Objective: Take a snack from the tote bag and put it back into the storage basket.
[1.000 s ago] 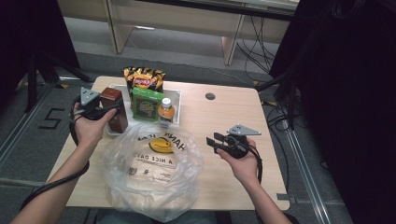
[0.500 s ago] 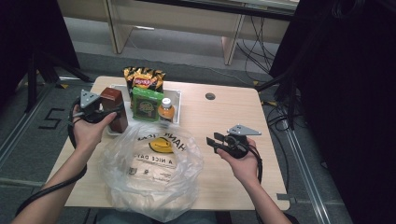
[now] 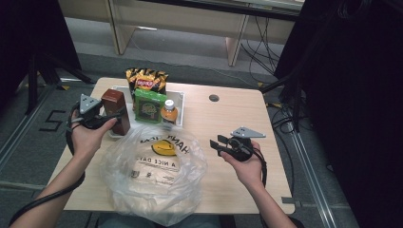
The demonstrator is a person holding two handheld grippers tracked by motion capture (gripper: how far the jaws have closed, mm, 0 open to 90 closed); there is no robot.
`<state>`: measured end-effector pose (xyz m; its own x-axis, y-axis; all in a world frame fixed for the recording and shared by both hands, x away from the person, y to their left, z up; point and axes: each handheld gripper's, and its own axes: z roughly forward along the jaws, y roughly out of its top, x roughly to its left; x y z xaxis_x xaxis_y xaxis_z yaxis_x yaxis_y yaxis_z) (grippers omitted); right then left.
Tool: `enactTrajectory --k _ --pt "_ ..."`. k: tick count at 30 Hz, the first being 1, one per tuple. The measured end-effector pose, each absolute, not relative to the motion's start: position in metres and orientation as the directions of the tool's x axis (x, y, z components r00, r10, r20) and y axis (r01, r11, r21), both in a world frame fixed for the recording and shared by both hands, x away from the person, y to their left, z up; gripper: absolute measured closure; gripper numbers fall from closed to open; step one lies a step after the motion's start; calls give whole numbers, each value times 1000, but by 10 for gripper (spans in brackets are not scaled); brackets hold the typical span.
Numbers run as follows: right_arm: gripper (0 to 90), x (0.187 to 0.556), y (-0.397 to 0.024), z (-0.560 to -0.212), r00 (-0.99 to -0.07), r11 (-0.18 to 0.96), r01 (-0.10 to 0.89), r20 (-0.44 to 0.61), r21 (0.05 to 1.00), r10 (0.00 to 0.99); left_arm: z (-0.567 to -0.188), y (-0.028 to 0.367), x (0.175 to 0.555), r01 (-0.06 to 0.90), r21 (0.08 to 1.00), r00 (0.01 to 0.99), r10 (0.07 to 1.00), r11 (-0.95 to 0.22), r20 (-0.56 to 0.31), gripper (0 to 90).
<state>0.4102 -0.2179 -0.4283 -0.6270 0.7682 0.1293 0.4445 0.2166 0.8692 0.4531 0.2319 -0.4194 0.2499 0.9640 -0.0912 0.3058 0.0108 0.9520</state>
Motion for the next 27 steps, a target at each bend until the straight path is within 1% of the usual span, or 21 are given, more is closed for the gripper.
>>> enactTrajectory --k 2,4,7,9,10,18,21,22,27 --pt "579 410 -218 -428 -627 216 445 130 869 768 -418 232 450 305 952 254 963 15 -96 143" --pt "579 411 -221 -427 -632 244 431 98 869 769 -417 232 448 305 952 254 962 18 -99 143" --pt "579 412 -221 -427 -631 245 424 91 872 770 -415 233 445 304 953 257 962 11 -93 143" --pt "579 411 -220 -427 -632 245 425 92 872 769 -414 233 442 305 952 259 961 14 -98 144" --pt "579 412 -220 -428 -639 234 431 112 872 761 -414 234 441 308 951 260 961 14 -98 144" --pt "577 411 -220 -427 -634 230 445 123 866 763 -411 236 427 314 949 274 956 16 -106 144" --pt "578 411 -220 -427 -631 234 435 108 870 768 -410 237 422 317 948 274 955 19 -111 144" --pt "577 410 -219 -427 -627 222 452 130 864 768 -410 238 420 317 948 275 955 19 -111 144" --pt "577 411 -220 -427 -632 230 445 122 866 765 -410 241 411 320 947 277 953 25 -119 145"
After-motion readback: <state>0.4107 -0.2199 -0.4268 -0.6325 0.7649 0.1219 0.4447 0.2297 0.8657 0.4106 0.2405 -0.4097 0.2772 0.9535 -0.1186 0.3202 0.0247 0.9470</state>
